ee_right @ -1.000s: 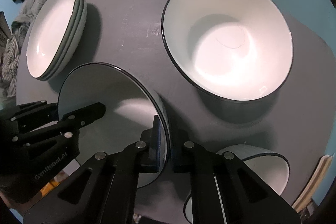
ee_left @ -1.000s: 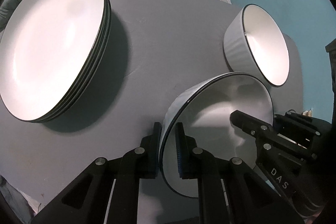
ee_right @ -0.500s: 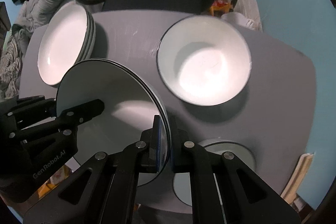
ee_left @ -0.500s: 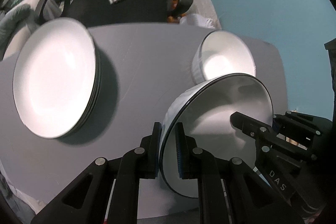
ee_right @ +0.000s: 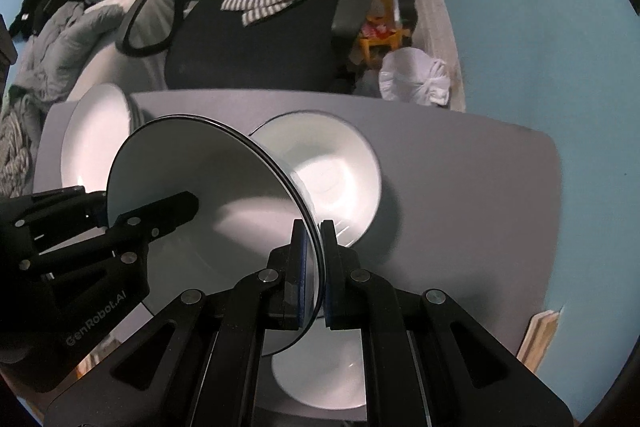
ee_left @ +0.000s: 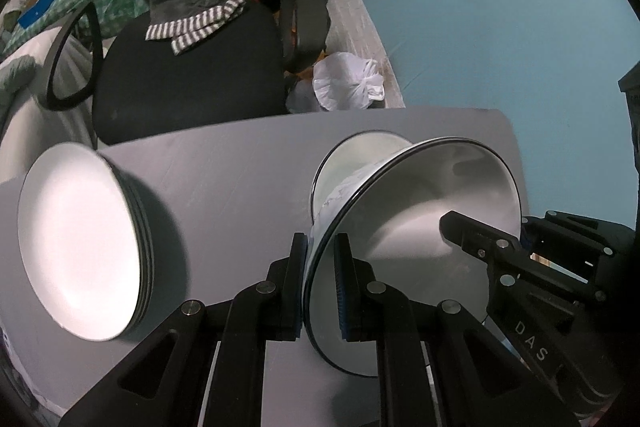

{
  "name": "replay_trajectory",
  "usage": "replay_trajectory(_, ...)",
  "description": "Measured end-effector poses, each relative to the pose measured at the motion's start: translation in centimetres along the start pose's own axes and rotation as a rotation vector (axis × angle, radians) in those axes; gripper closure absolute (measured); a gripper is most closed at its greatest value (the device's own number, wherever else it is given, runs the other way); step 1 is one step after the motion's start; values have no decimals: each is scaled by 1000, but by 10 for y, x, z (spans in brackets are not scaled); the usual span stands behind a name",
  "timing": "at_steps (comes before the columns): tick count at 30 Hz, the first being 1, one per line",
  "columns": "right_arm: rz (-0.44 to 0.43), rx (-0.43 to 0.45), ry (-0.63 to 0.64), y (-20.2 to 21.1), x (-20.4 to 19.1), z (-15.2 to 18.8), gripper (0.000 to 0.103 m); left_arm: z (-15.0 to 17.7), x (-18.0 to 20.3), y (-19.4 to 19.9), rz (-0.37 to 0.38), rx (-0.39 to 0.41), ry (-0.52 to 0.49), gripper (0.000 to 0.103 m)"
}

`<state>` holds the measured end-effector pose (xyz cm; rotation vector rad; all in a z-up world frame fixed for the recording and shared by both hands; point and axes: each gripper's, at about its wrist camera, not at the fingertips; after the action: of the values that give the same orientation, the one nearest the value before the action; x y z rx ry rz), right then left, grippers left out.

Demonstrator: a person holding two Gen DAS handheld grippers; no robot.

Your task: Organize plates and bowls

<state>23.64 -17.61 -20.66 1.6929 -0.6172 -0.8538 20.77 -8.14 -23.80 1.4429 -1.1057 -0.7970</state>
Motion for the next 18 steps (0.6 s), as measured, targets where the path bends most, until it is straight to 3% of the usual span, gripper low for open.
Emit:
replay_trajectory(8, 4, -14, -40, -9, 23, -15, 96, -20, 14, -11, -21, -12, -37, 91)
replay_trajectory(18, 11, -45, -70, -23, 36, -20, 96, -24, 24, -23, -50, -37, -63, 91)
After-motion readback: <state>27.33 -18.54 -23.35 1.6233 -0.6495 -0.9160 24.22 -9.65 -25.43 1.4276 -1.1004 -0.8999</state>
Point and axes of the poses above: each gripper's, at about its wrist camera, not at the fingertips, and y roughly against the way its jaws point, x to its right, z to its underside, and after that the axes turned 7 degrees about -z, right-handed
